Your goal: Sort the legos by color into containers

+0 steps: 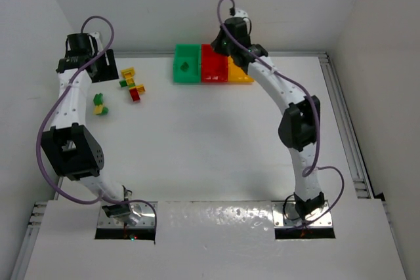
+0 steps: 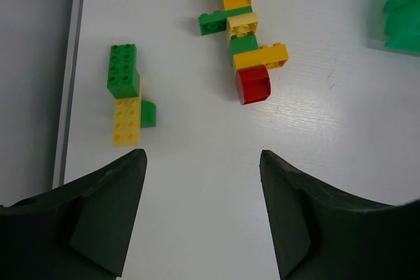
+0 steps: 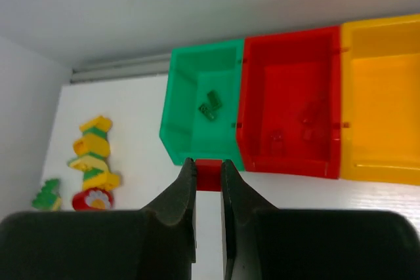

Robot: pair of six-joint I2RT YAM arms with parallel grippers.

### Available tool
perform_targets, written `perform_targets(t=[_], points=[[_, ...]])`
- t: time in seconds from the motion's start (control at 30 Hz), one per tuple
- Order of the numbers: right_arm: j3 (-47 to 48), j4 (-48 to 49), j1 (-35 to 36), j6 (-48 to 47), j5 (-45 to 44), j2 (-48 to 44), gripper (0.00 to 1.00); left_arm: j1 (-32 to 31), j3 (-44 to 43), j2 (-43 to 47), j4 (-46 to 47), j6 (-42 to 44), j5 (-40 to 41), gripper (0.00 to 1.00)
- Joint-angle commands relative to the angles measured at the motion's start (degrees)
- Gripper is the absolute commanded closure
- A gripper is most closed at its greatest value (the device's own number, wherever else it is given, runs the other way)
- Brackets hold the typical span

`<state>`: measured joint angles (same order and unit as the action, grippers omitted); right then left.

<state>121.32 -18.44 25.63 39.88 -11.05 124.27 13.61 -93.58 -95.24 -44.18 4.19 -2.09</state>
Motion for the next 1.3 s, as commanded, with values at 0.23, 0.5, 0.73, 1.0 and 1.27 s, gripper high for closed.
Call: perform_targets(t=[0.23,0.5,0.73,1.0,1.27], points=[[-2.23,15.79,1.09,-11.84,-5.82,11.34,1.0,0.28,-0.29,-1.61,2.09,-1.46,-0.55,0.33],[5.68,24.41,1.09,-11.4,-3.01,21.36,0.98,0.19,1.99,-1.97,1.82,1.35,-0.11,0.32],[2.26,27.4,1.09,-10.17,-3.02,21.63,0.71,0.19,1.91,-4.85,2.0,1.97,1.82,0.32],[2.26,29.51,1.09,-10.96,-2.4,20.23,0.59,0.19,-4.77,-11.1,0.15,0.3,3.82,0.32],[-6.59,31.09,1.09,-11.49,-0.47,11.45,0.6,0.19,-5.3,-11.55,0.76,-1.46,21.93,0.18]])
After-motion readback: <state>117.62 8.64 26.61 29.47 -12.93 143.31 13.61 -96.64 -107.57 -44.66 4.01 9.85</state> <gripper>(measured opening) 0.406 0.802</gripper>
